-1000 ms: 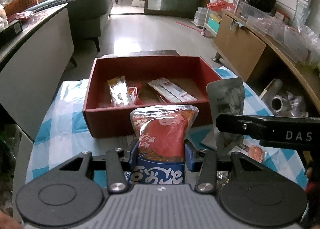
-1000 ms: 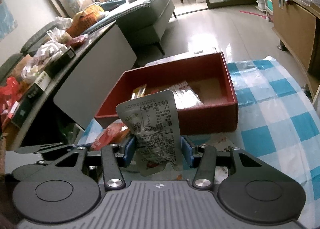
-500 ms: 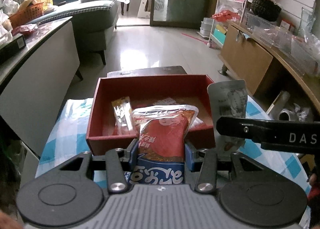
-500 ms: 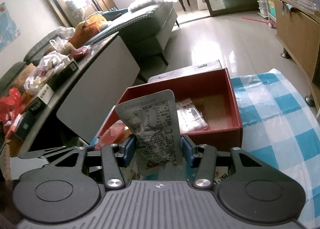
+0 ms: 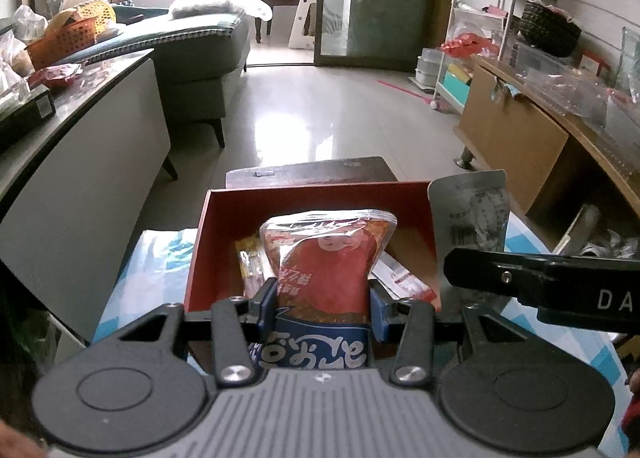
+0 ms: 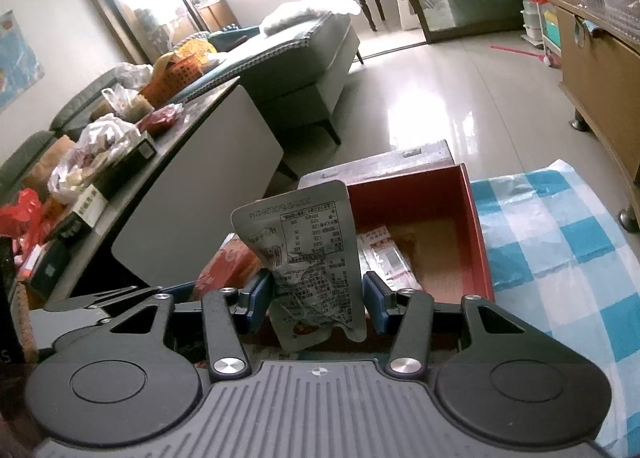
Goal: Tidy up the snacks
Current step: 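Lift both held snacks and carry them over the red box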
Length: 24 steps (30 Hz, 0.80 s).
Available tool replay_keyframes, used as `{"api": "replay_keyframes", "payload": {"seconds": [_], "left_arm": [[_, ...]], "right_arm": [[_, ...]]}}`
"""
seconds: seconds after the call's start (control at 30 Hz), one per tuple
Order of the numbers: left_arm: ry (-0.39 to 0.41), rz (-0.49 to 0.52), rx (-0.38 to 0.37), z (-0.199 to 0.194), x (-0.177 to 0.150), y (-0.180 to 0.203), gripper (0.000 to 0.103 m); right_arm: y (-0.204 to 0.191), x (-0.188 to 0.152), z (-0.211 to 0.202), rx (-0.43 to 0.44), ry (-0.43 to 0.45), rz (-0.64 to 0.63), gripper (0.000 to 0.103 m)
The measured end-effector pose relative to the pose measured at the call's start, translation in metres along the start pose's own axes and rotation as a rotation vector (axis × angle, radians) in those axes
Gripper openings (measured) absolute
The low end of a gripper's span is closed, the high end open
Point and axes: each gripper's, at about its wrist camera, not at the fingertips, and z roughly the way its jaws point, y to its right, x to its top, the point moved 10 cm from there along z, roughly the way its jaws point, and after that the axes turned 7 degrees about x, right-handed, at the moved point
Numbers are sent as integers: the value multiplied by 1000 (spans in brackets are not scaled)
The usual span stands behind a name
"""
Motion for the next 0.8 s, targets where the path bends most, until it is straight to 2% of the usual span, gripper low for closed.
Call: {"api": "replay_keyframes", "payload": {"seconds": [0.8], "left_arm": [[6,-12,36,43,34,2,40]], "right_arm": [[23,25,27,-14,-8,20,58]]}}
